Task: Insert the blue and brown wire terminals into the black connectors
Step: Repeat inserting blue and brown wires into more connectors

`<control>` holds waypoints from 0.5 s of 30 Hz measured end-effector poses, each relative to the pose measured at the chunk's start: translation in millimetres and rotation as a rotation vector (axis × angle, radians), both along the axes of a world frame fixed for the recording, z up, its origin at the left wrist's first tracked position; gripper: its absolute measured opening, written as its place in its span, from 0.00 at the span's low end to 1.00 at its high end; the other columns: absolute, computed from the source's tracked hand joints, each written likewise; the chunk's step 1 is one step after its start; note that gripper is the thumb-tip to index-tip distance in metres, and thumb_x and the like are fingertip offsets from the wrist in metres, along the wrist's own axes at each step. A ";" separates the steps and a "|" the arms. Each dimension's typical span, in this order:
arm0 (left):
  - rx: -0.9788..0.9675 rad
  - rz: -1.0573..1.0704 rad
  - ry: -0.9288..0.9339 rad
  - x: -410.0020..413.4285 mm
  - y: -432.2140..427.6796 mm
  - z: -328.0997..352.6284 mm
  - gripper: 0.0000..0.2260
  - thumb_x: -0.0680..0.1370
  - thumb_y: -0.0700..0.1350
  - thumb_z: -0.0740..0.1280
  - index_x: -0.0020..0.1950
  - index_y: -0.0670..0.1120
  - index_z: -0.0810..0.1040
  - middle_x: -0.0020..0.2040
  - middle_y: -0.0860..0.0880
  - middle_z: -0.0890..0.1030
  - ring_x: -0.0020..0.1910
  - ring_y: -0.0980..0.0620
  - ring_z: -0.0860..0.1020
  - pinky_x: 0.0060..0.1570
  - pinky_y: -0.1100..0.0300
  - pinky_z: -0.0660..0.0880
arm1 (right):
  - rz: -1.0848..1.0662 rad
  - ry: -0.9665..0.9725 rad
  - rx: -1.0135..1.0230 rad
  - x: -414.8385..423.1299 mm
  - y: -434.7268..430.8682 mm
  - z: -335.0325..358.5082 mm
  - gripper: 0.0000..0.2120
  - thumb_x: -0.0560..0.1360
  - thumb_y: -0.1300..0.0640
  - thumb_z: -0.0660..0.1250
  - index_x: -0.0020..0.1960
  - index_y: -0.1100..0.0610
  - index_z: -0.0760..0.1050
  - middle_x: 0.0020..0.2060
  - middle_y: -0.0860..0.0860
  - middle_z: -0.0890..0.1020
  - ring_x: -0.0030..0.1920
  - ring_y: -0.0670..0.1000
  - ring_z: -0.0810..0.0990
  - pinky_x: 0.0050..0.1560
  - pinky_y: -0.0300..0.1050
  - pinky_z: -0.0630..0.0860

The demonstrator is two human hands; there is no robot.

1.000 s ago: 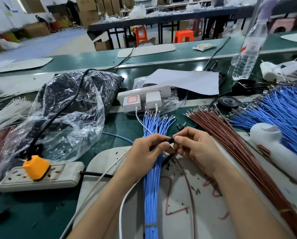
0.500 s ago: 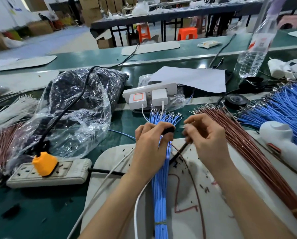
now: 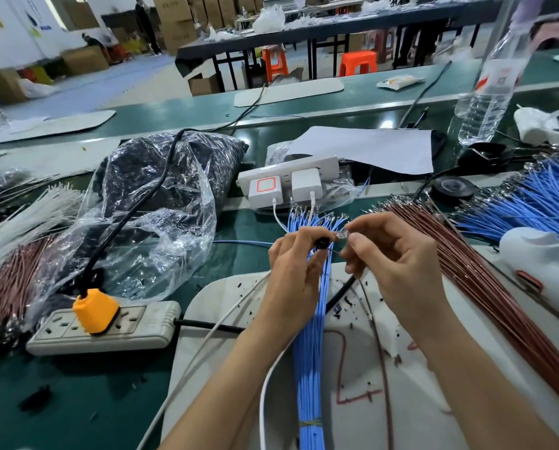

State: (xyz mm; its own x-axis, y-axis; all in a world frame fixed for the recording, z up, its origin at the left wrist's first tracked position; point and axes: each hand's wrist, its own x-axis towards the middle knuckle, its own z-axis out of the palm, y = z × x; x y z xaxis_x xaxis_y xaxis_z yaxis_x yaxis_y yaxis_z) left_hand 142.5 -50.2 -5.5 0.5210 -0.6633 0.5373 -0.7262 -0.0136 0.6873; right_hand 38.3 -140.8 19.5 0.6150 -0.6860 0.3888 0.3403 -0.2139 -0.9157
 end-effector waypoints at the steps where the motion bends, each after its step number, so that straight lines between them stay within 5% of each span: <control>1: 0.011 -0.003 -0.004 0.3 -0.1 -0.6 0.11 0.79 0.43 0.57 0.54 0.60 0.67 0.49 0.61 0.76 0.52 0.62 0.70 0.60 0.54 0.66 | 0.012 0.006 0.005 0.0 0.8 0.0 0.07 0.75 0.70 0.65 0.45 0.60 0.77 0.31 0.53 0.82 0.27 0.49 0.78 0.31 0.37 0.76; 7: 0.035 0.018 -0.098 1.9 -0.3 -2.5 0.07 0.78 0.41 0.62 0.54 0.46 0.76 0.47 0.63 0.74 0.51 0.57 0.72 0.57 0.60 0.64 | -0.003 0.071 -0.012 0.4 0.6 -1.4 0.04 0.75 0.67 0.67 0.41 0.64 0.76 0.28 0.57 0.81 0.24 0.51 0.78 0.27 0.41 0.76; 15: 0.050 0.024 -0.154 2.6 0.7 0.9 0.09 0.75 0.46 0.66 0.52 0.46 0.82 0.46 0.58 0.79 0.50 0.58 0.72 0.60 0.51 0.65 | -0.045 0.243 -0.207 -0.7 -9.7 -6.1 0.05 0.74 0.66 0.69 0.40 0.60 0.77 0.27 0.52 0.81 0.25 0.50 0.79 0.29 0.40 0.76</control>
State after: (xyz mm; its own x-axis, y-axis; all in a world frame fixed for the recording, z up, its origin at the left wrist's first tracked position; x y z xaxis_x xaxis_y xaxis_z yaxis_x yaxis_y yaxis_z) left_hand 145.1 -49.5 -4.7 0.4507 -0.6800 0.5783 -0.8220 -0.0635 0.5660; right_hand 37.6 -150.6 13.4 0.6782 -0.6360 0.3682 0.1028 -0.4140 -0.9045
